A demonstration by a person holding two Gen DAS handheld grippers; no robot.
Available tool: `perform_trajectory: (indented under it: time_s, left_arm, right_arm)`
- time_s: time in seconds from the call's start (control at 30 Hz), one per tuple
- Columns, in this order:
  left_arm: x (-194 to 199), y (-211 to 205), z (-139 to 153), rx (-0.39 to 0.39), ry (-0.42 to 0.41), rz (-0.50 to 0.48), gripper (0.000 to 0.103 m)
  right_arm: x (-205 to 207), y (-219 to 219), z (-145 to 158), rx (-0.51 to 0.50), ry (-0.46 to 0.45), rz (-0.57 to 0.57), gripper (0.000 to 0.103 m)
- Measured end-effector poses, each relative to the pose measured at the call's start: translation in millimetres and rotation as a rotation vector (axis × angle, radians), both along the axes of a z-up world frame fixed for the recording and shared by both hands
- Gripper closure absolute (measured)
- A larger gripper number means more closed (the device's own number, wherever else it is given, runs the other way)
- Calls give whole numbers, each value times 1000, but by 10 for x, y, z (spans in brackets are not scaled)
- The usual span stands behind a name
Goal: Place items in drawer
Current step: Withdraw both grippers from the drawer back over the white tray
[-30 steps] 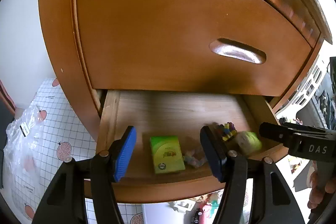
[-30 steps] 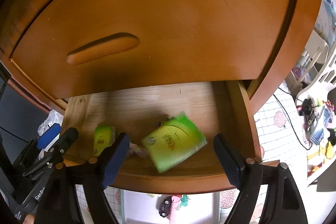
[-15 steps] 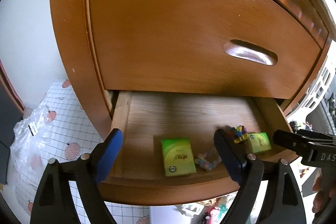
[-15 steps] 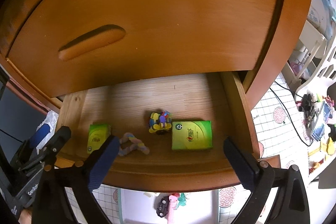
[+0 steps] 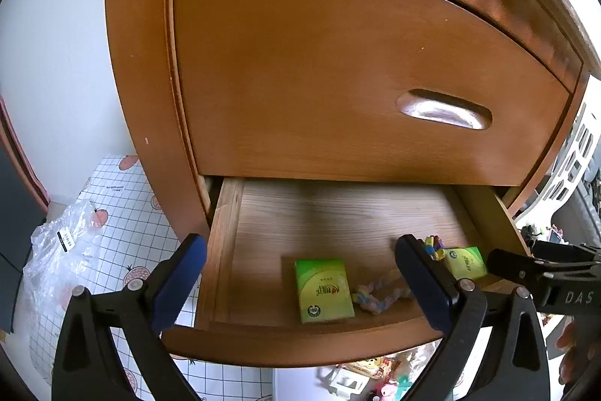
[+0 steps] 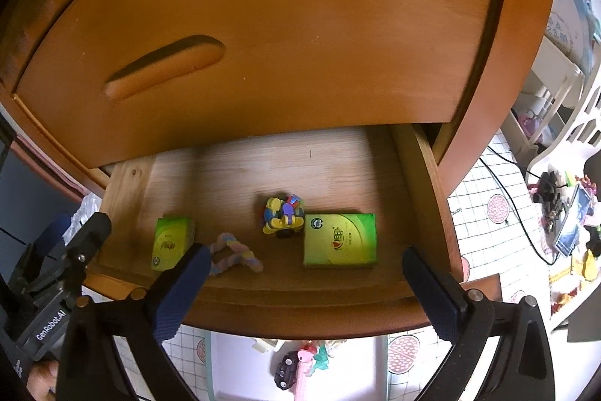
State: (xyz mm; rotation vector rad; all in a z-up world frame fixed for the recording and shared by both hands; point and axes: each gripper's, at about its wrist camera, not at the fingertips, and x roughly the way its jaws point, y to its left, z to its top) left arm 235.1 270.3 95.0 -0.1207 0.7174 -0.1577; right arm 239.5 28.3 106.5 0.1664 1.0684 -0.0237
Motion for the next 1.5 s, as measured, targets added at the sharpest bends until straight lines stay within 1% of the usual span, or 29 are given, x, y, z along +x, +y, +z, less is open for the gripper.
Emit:
perform_trajectory:
  time_s: [0.13,0.23,0.37,0.57,0.63,0.73,0.83,0.9,0.97,1.1,1.13,1.27,1.37,1.5]
  left_arm:
    - [-49,20,12,-1,11,3,3]
    - [-123,34,48,-15,6,-3,3]
    - [-318,93,114,-44,-24,7,3]
    - [-642,147,141,-84,-56,7,2]
    - [-782,163,112,-92,-68,13,3]
    - [-925,191,16,-109,-63,24,3]
    - [-1033,210,-107,-123,-42,29,3]
    - [-1062,222,-237,-138,-14,16,3]
    - [-1079,206,-334,-132,9,14,3]
    - [-1112,155,-520,-97,36,17,3]
    - [-1106,134,-563,-94,45,13,3]
    - [-1140,109,-667,-76,58,20,3]
    - [-1123,88,-779,-73,81,12,3]
    - [-1130,32,-890,-63,103,-2,3]
  right_arm:
    - [-55,39,34,-40,-10,27,0]
    - [-134,39,82,-35,-26,35,0]
    - [-273,25,178,-21,-67,40,0]
    - [-647,24,289,-11,-161,55,0]
    - [-785,21,274,2,-178,54,0]
    - [-1002,-22,209,33,-212,44,0]
    - [-1198,-63,62,45,-234,30,0]
    - [-1260,-92,-60,47,-229,20,0]
    - [-1322,-120,-232,43,-199,1,0]
    - [-1419,-130,-597,20,-153,-13,0]
    - [-1433,-116,-719,1,-129,-13,0]
    - [-1474,-105,-1049,-58,-62,-27,0]
    - [-1478,-96,-1204,-87,-35,-15,0]
    - [-1471,-106,-1326,-94,-2,-10,0]
